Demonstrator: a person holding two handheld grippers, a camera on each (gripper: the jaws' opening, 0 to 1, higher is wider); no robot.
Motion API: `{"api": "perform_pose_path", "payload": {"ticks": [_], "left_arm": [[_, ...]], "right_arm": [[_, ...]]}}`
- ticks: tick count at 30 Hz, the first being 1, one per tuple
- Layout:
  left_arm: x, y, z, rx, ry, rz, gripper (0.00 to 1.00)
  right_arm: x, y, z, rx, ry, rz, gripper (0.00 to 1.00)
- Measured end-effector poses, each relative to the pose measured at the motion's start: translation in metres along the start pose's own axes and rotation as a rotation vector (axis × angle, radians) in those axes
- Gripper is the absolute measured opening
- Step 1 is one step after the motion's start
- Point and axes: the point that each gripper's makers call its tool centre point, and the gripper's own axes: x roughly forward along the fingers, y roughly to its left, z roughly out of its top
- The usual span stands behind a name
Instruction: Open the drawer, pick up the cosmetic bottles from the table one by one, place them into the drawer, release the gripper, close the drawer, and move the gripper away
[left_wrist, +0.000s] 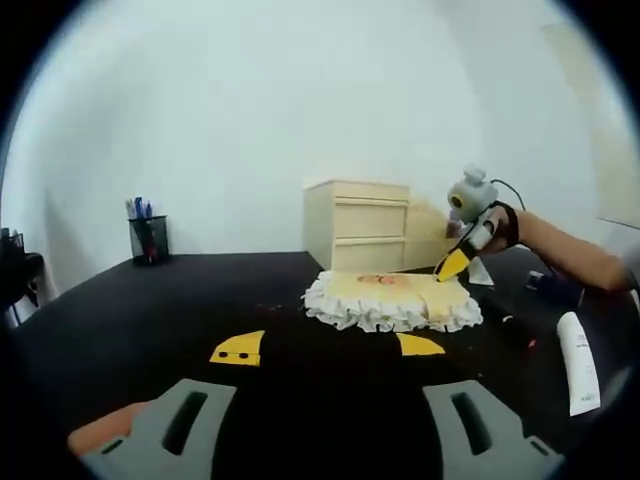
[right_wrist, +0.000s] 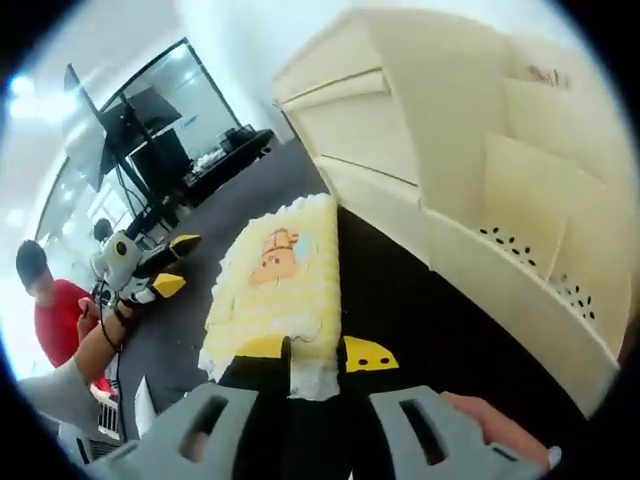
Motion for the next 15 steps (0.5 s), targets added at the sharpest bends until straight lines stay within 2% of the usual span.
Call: {"api": "perform_pose_path", "payload": {"ticks": [5, 8, 13, 15], "left_arm": [[0.000, 0.001, 0.000, 0.001, 0.001, 0.002, 0.43], [0.000, 0.001, 0.000, 0.002, 0.001, 0.002, 0.43], [0.000, 0.001, 0.000, 0.001, 0.001, 0.002, 0.42], [0.000, 0.003, 0.001, 0.001, 0.000, 0.002, 0.42]], "right_arm": [[-0.004, 0.004, 0.006, -0.050, -0.009, -0.032, 0.11], [-0.007, 0.013, 0.008, -0.088, -0.017, -0.046, 0.11], [-0.014, 0.030, 0.019, -0.125, -0.052, -0.021, 0.11], [-0.015, 0.042, 0.024, -0.128, -0.075, 0.013, 0.11]]}}
